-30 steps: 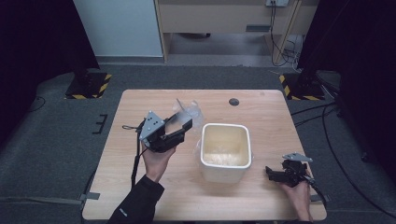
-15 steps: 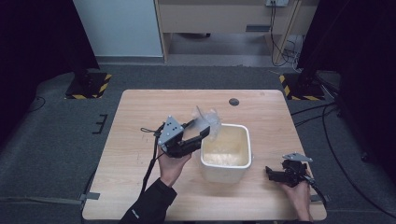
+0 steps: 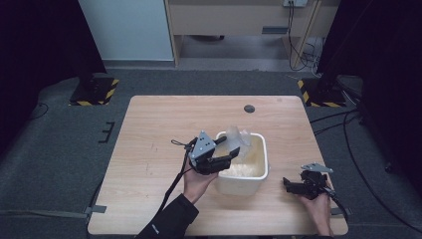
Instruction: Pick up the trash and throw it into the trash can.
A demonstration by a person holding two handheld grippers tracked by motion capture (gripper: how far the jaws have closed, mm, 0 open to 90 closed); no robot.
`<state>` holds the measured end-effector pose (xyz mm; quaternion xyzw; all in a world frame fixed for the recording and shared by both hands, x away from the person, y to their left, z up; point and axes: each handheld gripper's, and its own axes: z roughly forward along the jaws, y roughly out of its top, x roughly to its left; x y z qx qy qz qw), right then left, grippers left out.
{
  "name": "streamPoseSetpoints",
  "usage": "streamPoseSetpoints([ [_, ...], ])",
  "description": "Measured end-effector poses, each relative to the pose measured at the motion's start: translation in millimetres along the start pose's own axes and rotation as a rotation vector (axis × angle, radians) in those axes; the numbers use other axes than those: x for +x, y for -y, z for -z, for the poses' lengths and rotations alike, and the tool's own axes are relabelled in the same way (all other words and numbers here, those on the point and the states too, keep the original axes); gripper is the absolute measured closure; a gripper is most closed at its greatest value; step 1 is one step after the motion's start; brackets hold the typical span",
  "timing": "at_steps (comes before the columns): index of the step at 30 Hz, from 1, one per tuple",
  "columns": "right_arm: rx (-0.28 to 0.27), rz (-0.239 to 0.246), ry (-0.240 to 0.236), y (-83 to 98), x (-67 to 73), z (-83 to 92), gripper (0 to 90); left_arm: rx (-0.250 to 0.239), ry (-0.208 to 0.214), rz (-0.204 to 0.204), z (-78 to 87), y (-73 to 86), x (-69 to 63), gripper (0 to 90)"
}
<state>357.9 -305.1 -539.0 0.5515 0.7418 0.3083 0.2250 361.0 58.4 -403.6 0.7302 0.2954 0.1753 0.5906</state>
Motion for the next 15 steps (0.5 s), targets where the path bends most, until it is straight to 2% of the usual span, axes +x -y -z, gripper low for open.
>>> streamPoseSetpoints([
  [1, -0.001, 0.001, 0.0, 0.0, -0.1, 0.0, 0.3, 0.003, -0.002, 0.0, -1.1, 0.5, -0.2, 31.3],
  [5, 0.0, -0.001, 0.0, 0.0, 0.0, 0.0, 0.3, 0.004, 0.002, -0.004, -1.7, 0.8, 0.0, 23.3],
  [11, 0.0, 0.001, 0.0, 0.0, 0.0, 0.0, 0.3, -0.017, -0.013, 0.008, 6.8, -3.2, 4.1, 20.9],
  [15, 0.0, 0.0, 0.0, 0.0, 0.0, 0.0, 0.3, -0.023, -0.042, 0.002, 19.1, -5.4, 10.9, 20.5],
])
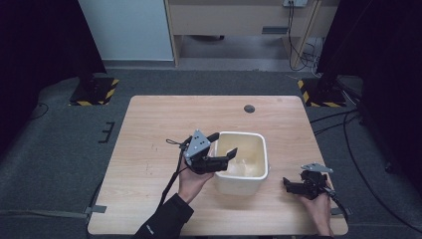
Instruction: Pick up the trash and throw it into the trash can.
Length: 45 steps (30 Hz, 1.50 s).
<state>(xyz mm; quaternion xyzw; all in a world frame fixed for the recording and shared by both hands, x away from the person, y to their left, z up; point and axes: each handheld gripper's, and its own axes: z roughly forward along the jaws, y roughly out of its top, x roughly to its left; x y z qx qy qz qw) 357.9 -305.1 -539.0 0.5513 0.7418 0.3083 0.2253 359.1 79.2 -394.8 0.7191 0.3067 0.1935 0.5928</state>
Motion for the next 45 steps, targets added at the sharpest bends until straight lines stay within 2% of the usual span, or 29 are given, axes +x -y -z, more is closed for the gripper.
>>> streamPoseSetpoints([
  [4, -0.001, -0.001, 0.0, 0.1, 0.1, -0.1, 0.3, 0.024, -0.045, -0.009, 15.2, 4.5, 11.0, 18.5],
  [6, -0.001, -0.001, 0.0, 0.1, 0.1, -0.1, 0.3, 0.04, -0.073, -0.009, 25.2, 12.5, 18.1, 15.3],
  [10, -0.003, -0.004, 0.001, 0.1, 0.4, -0.1, 0.3, 0.068, -0.116, 0.015, 41.6, 25.7, 30.4, 13.6],
  [13, -0.003, -0.002, 0.001, 0.3, 0.5, 0.0, 0.3, 0.089, -0.148, 0.016, 54.8, 35.5, 38.3, 12.2],
  [18, -0.003, -0.001, 0.001, 0.3, 0.6, 0.1, 0.3, 0.142, -0.197, 0.015, 74.4, 58.4, 47.7, 9.2],
  [21, -0.003, -0.001, 0.001, 0.4, 0.6, 0.1, 0.3, 0.178, -0.21, 0.028, 83.3, 75.0, 53.0, 8.2],
  [27, -0.002, 0.001, 0.001, 0.5, 0.6, 0.3, 0.3, 0.257, -0.251, 0.07, 97.0, 106.4, 65.5, 7.5],
  [31, -0.001, 0.0, 0.0, 0.5, 0.7, 0.4, 0.3, 0.302, -0.263, 0.094, 100.2, 117.8, 73.6, 4.9],
  [36, -0.001, 0.0, 0.0, 0.5, 0.8, 0.5, 0.3, 0.377, -0.314, 0.089, 104.6, 133.4, 86.4, 5.0],
  [39, -0.002, 0.002, 0.0, 0.6, 0.7, 0.4, 0.3, 0.434, -0.362, 0.053, 107.9, 142.3, 95.4, 5.1],
  [43, -0.001, 0.001, 0.0, 0.5, 0.7, 0.4, 0.3, 0.469, -0.397, 0.067, 114.3, 152.5, 101.5, 3.4],
  [45, -0.001, 0.0, 0.0, 0.5, 0.8, 0.5, 0.3, 0.497, -0.411, 0.06, 116.8, 156.0, 102.1, 3.4],
])
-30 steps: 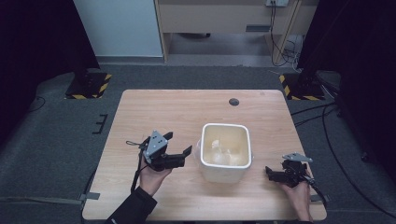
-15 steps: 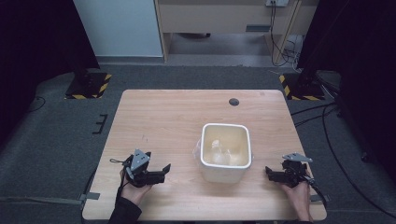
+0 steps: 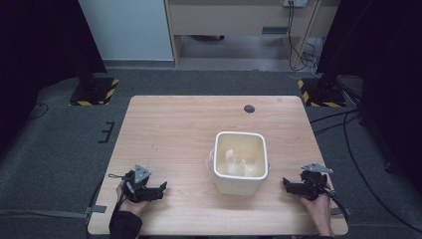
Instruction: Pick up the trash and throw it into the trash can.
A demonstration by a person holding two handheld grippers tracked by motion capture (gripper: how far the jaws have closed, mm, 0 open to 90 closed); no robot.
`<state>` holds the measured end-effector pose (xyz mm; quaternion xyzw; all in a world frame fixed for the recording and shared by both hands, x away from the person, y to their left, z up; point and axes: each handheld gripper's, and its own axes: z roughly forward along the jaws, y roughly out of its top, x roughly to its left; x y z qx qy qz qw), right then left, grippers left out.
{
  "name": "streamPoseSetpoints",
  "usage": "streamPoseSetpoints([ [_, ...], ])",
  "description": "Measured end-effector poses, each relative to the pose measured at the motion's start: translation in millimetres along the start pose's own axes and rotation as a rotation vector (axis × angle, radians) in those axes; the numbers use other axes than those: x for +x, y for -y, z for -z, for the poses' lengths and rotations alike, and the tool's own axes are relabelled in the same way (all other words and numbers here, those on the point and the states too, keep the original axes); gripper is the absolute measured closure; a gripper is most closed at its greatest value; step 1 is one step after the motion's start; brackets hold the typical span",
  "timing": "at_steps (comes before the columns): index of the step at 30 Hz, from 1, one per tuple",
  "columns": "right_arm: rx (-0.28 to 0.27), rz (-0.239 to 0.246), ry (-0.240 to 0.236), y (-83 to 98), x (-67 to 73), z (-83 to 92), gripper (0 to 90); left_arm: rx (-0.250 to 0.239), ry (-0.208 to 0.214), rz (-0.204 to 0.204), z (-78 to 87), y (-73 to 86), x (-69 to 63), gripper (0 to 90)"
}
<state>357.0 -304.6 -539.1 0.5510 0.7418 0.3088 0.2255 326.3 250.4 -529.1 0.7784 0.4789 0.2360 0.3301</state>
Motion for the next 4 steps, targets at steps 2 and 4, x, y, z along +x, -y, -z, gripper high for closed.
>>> streamPoseSetpoints([
  [2, 0.0, 0.0, 0.001, 0.0, 0.0, 0.0, 0.3, 0.01, -0.018, -0.018, 0.1, 1.6, 0.6, 3.2],
  [4, 0.0, 0.0, 0.001, 0.0, 0.0, 0.0, 0.3, 0.01, -0.025, -0.023, -0.5, 1.7, 1.0, 3.2],
])
